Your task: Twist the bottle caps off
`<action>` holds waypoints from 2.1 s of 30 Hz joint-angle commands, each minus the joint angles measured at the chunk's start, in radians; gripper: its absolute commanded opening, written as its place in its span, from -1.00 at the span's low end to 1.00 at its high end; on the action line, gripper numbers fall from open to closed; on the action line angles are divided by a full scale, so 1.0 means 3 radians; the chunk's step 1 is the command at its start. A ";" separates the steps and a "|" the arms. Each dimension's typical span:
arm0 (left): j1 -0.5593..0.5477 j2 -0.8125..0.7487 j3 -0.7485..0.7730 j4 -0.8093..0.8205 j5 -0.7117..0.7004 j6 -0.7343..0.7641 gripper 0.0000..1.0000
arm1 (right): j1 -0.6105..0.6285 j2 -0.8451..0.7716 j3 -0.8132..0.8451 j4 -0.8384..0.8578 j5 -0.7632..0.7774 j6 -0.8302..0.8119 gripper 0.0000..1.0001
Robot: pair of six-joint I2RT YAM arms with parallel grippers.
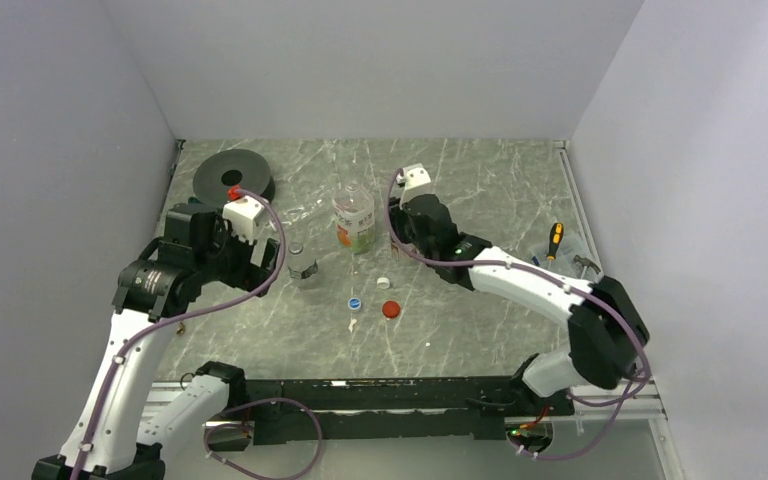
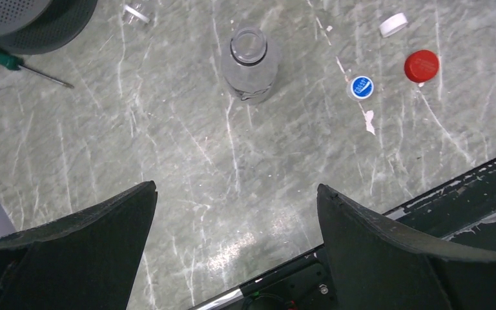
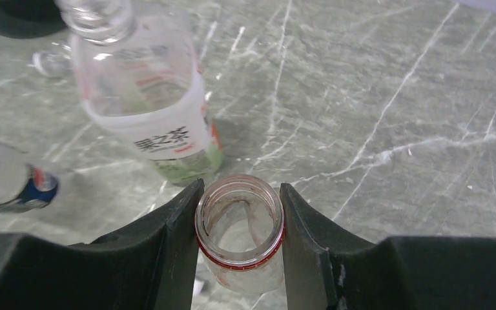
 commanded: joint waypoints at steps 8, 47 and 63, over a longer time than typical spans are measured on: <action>0.0045 0.0017 0.0035 0.0148 -0.0140 -0.0029 0.99 | -0.0197 0.0583 0.0141 0.0731 0.0136 0.0034 -0.78; 0.0053 0.0057 0.0102 0.0150 -0.0066 0.0024 0.99 | -0.0233 0.0313 -0.0136 0.0884 0.0110 0.0195 0.93; 0.0112 -0.0022 0.0054 0.0449 0.0069 0.0150 0.99 | -0.0282 -0.0980 0.0133 -0.0692 -0.0013 0.0400 1.00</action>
